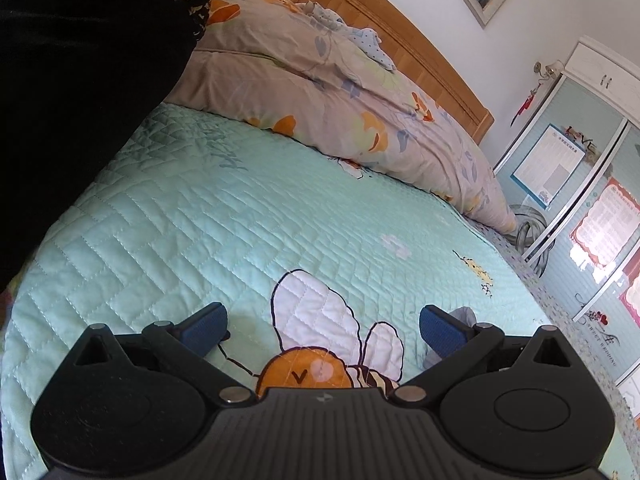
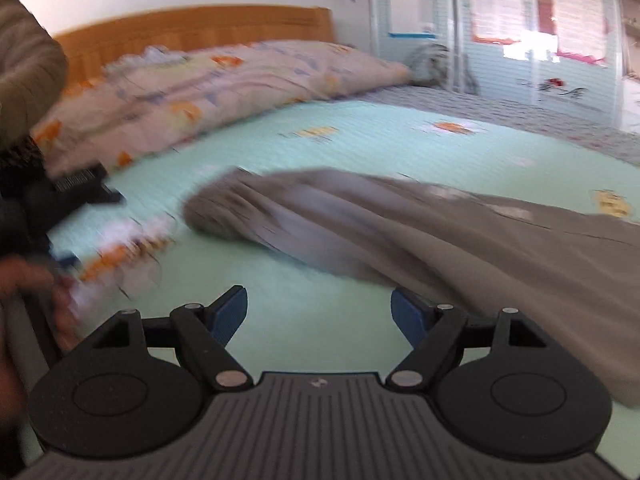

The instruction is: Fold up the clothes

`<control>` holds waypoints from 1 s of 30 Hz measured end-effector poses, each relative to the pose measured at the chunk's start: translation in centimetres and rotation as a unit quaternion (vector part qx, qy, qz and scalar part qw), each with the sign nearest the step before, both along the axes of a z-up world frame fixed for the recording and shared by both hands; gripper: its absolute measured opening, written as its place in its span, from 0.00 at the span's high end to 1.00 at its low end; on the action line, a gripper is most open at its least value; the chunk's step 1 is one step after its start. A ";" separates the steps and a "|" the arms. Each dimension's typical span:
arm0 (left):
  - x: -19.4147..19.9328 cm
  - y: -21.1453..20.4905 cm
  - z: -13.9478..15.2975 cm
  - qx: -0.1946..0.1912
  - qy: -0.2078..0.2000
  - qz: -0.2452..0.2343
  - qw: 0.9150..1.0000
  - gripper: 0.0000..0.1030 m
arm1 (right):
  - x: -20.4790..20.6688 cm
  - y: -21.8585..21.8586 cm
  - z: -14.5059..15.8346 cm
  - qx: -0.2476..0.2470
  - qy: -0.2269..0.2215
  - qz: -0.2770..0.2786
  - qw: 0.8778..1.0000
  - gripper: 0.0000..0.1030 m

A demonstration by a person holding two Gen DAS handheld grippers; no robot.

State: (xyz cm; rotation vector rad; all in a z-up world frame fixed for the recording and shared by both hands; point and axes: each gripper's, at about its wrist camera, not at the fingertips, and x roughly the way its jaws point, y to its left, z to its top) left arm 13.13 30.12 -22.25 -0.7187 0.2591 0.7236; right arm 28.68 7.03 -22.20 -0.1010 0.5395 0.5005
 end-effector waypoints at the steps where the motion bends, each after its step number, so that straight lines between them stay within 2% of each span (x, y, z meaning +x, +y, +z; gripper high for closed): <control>1: 0.1 -0.1 0.0 0.002 0.001 -0.001 1.000 0.01 | -0.1 -0.6 0.0 -0.013 -0.005 -0.007 1.000 0.22; 6: 0.4 -0.4 -0.1 0.010 0.008 -0.002 1.000 0.01 | 0.4 -3.2 1.3 -0.018 -0.032 -0.040 0.999 0.23; 13: 0.6 -0.5 -0.2 0.013 0.011 -0.003 1.000 0.01 | 3.8 -5.6 1.9 -0.040 -0.048 -0.059 0.996 0.23; 19: 0.8 -0.7 -0.2 0.018 0.016 -0.002 1.000 0.01 | 11.0 -8.4 1.7 -0.046 -0.011 -0.056 0.997 0.23; 22: 1.0 -0.9 -0.3 0.022 0.020 -0.002 1.000 0.01 | 16.1 -9.4 -0.3 -0.114 0.022 -0.044 0.992 0.23; 24: 1.1 -1.0 -0.3 0.024 0.021 -0.003 0.999 0.01 | 20.0 -11.4 -1.4 -0.143 0.025 -0.106 0.984 0.19; 25: 1.2 -1.0 -0.3 0.024 0.022 -0.003 0.999 0.01 | 21.8 -12.8 -1.5 -0.137 0.025 -0.147 0.979 0.20; 27: 1.4 -1.1 -0.3 0.025 0.023 -0.004 0.999 0.01 | 23.3 -15.3 -0.5 -0.090 0.025 -0.219 0.971 0.24; 29: 1.5 -1.1 -0.3 0.026 0.024 -0.005 0.999 0.01 | 22.2 -16.1 0.5 -0.049 0.011 -0.216 0.975 0.24; 30: 1.6 -1.1 -0.3 0.025 0.024 -0.006 0.999 0.01 | 21.0 -15.9 0.9 -0.035 0.005 -0.193 0.981 0.24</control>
